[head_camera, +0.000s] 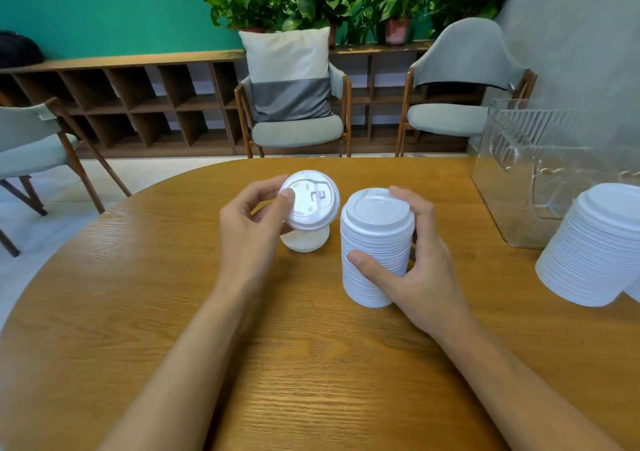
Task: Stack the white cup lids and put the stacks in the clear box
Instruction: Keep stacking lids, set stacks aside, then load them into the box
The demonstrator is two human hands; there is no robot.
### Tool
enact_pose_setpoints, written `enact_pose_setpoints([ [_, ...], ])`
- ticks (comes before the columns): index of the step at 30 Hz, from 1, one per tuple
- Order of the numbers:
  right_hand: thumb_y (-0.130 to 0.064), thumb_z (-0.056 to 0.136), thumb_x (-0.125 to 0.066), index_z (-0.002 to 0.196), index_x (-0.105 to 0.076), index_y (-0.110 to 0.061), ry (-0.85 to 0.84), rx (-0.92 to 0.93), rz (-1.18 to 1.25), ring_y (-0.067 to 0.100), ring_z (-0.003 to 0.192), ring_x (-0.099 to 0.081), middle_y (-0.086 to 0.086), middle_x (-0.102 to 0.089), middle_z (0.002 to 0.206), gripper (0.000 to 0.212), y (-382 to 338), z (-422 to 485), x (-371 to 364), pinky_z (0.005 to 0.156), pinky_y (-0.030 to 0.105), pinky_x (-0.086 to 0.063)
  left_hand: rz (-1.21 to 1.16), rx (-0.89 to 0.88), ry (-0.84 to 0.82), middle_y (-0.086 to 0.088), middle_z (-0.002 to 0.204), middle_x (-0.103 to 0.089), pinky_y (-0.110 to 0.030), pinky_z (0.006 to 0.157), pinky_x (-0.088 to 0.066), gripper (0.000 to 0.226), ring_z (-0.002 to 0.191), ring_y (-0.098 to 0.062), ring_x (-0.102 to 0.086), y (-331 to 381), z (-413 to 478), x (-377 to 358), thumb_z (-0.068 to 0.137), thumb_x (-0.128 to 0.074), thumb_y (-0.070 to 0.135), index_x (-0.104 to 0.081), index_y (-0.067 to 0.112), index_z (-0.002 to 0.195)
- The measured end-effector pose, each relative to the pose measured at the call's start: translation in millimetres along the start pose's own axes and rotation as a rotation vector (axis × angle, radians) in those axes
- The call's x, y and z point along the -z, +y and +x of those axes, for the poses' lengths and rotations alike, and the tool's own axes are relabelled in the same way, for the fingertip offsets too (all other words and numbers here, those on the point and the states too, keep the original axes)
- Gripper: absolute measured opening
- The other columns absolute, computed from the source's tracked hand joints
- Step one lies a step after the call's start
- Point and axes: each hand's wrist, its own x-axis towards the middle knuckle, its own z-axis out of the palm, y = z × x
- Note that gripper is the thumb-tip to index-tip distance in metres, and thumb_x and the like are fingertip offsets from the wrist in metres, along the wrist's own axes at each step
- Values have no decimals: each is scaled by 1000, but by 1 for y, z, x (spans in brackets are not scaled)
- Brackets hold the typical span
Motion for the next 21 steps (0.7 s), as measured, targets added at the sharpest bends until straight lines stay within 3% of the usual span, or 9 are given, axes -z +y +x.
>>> enact_pose_setpoints([
  [5,-64,75,-77,142,-34,-52,-4,-9,17,-2,131,-51,-33,-48,141,81,-1,0,0,97,10,-44,-289,153,-64,-3,108,-79,-29,75,-58,24,103,-22,-71,7,-1,-3,102,-65,17,-74,11,124],
  [8,-64,80,-73,143,-36,-49,-8,-7,46,4,130,-54,-27,-52,141,75,-2,0,-1,99,20,-50,-313,125,-181,-14,111,-75,-35,78,-56,29,101,-25,-68,7,-8,-14,99,-68,21,-73,13,126],
  [10,-61,83,-72,144,-39,-42,-3,13,61,8,131,-56,-22,-54,143,72,-2,-1,-2,101,33,-53,-255,55,-217,-20,96,-63,-34,69,-50,33,85,-29,-58,8,-14,-20,95,-66,26,-73,16,126],
  [13,-55,85,-73,145,-41,-36,4,54,72,12,131,-59,-20,-55,143,71,-4,-2,-4,102,42,-54,-74,-91,-210,-8,76,-46,-31,59,-39,27,68,-19,-43,9,-22,-27,100,-62,26,-71,18,124],
  [15,-54,85,-74,150,-34,-39,12,64,71,13,130,-60,-18,-58,141,78,-5,-3,-6,102,37,-54,-5,-146,-220,-7,70,-44,-34,60,-39,23,66,-15,-42,9,-26,-30,102,-60,25,-71,21,122],
  [18,-52,86,-75,157,-20,-51,8,59,85,15,129,-61,-13,-61,139,89,-4,-4,-7,104,30,-51,44,-171,-202,-21,70,-44,-36,60,-38,18,65,-19,-41,11,-28,-32,100,-62,26,-74,22,113],
  [21,-53,88,-70,151,-33,-50,-7,87,38,14,132,-56,-18,-54,145,73,-4,-2,-7,103,29,-51,115,-207,-162,-23,70,-46,-28,60,-38,15,64,-16,-42,15,-30,-33,96,-65,27,-76,22,104],
])
